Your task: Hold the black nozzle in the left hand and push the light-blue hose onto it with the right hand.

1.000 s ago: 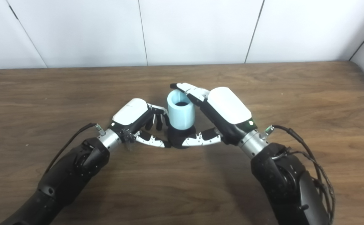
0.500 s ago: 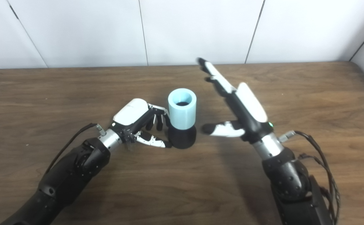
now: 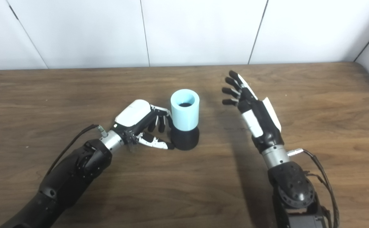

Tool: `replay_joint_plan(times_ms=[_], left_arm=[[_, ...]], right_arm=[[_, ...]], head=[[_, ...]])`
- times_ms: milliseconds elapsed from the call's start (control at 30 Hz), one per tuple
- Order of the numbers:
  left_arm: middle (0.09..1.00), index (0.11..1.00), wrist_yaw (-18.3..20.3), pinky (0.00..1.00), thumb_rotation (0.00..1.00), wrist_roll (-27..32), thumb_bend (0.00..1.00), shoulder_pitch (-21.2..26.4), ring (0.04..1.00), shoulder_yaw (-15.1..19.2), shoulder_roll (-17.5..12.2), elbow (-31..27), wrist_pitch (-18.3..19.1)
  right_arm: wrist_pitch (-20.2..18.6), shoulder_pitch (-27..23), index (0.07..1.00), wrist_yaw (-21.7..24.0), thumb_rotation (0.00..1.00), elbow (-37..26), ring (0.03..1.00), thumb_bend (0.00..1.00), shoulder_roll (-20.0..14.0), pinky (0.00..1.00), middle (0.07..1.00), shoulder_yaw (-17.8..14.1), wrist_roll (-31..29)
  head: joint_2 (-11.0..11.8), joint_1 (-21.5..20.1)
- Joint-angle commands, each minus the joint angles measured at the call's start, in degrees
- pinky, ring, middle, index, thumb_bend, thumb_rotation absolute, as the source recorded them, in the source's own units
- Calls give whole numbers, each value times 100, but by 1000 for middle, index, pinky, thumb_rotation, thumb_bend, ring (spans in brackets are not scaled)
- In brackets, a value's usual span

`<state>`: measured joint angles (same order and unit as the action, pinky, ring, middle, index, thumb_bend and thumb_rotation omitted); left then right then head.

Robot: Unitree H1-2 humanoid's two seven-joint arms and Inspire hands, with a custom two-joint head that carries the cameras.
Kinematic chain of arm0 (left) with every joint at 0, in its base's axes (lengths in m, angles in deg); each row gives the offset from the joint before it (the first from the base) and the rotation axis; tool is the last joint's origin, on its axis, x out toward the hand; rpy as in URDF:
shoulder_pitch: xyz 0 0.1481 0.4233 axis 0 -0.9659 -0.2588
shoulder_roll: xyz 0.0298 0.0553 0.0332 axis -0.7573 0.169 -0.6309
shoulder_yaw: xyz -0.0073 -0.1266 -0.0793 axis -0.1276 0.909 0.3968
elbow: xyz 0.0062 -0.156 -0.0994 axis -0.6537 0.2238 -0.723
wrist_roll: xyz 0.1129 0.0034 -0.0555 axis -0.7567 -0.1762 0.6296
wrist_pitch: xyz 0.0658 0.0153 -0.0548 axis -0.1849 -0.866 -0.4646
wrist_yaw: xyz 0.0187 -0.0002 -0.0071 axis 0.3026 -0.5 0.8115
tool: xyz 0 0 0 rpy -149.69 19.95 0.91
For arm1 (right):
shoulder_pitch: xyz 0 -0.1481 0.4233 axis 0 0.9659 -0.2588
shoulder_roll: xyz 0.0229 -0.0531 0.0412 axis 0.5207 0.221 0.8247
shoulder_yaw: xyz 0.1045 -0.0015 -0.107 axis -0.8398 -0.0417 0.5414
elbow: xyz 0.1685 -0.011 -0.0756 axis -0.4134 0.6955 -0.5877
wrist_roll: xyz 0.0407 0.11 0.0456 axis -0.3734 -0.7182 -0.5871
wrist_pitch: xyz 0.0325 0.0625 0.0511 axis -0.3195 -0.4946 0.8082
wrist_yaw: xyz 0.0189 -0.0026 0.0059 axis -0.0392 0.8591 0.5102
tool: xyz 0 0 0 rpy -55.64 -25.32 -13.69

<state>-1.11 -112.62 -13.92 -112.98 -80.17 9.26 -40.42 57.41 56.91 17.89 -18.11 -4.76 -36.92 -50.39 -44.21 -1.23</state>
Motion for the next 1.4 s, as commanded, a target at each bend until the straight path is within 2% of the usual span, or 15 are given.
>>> replay_joint_plan(times_ms=[0, 200, 367, 467, 900, 1367], left_arm=[[449, 505, 345, 313, 0, -211, 522, -164, 383, -207, -31, 225, -22], [445, 507, 363, 309, 0, -215, 522, -196, 378, -210, -20, 158, 13], [443, 506, 333, 295, 0, -241, 522, -222, 367, -208, -17, 132, 24], [444, 505, 286, 297, 0, -276, 522, -206, 368, -222, -25, 182, -30], [450, 502, 294, 305, 0, -309, 523, -223, 374, -216, -33, 139, 28], [449, 503, 352, 304, 0, -250, 523, -217, 374, -197, -50, 143, 30]], right_arm=[[-272, -164, 909, -22, 950, -345, 824, 647, 41, 690, 891, -6, -176], [-974, -253, 879, -193, 914, -470, 809, 628, 252, 657, 863, 71, -134], [-1105, -308, 861, -266, 906, -267, 806, 642, 460, 663, 851, 45, -229], [-1048, -324, 863, -269, 909, -152, 801, 662, 521, 662, 852, 39, -242], [-502, -285, 865, -300, 835, 331, 779, 620, 644, 672, 854, -119, -408], [-403, -205, 861, -357, 804, 357, 766, 620, 700, 656, 853, -112, -445]], head=[[-7, -6], [-15, 8], [-25, -3], [-10, -9], [-2, 5], [14, 1]])
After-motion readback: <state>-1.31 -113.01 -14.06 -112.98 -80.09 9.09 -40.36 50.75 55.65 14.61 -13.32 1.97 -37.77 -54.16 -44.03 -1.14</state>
